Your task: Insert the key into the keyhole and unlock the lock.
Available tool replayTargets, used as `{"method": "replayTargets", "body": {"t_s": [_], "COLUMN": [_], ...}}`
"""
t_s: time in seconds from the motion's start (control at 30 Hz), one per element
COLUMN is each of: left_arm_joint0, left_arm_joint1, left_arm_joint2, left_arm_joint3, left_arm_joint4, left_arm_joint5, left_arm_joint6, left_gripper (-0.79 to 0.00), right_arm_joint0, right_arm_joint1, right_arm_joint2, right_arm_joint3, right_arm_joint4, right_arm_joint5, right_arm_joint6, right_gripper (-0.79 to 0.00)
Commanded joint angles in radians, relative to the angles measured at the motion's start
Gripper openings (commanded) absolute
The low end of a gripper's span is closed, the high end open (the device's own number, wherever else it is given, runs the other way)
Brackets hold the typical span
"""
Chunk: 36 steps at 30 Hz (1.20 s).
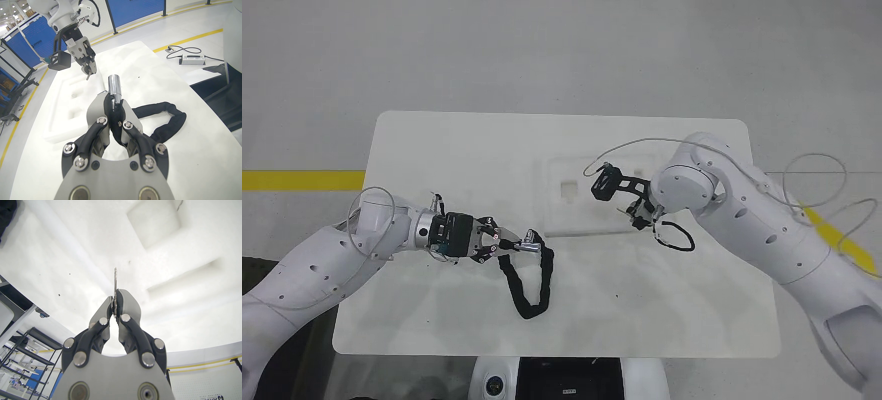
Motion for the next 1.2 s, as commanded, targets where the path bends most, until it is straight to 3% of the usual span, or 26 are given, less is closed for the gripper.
{"method": "replayTargets", "body": {"t_s": [0.0, 0.47, 0.73, 1.17], "left_arm_joint0": [0.0, 0.0, 0.0, 0.0], "left_arm_joint1": [0.0, 0.0, 0.0, 0.0], "left_arm_joint2": [0.0, 0.0, 0.0, 0.0], "left_arm_joint3": [0.0, 0.0, 0.0, 0.0], "left_arm_joint4": [0.0, 0.0, 0.0, 0.0], "left_arm_joint5": [0.0, 0.0, 0.0, 0.0], "left_arm_joint6": [0.0, 0.0, 0.0, 0.0], "left_gripper": [-0.785, -0.785, -0.785, -0.785], "right_arm_joint0": [-0.004, -0.039, -0.07, -0.135], "right_arm_joint1": [-0.001, 0.006, 0.02, 0.048], "right_arm_joint2": [0.002, 0.04, 0.078, 0.153], "right_arm_joint3": [0.006, 0.03, 0.03, 0.006], "right_arm_joint4": [-0.001, 0.028, 0.045, 0.079], "right_arm_joint5": [-0.005, -0.037, -0.055, -0.08], "right_arm_joint6": [-0.01, -0.06, -0.084, -0.136], "right_gripper": [-0.785, -0.723, -0.631, -0.665]}}
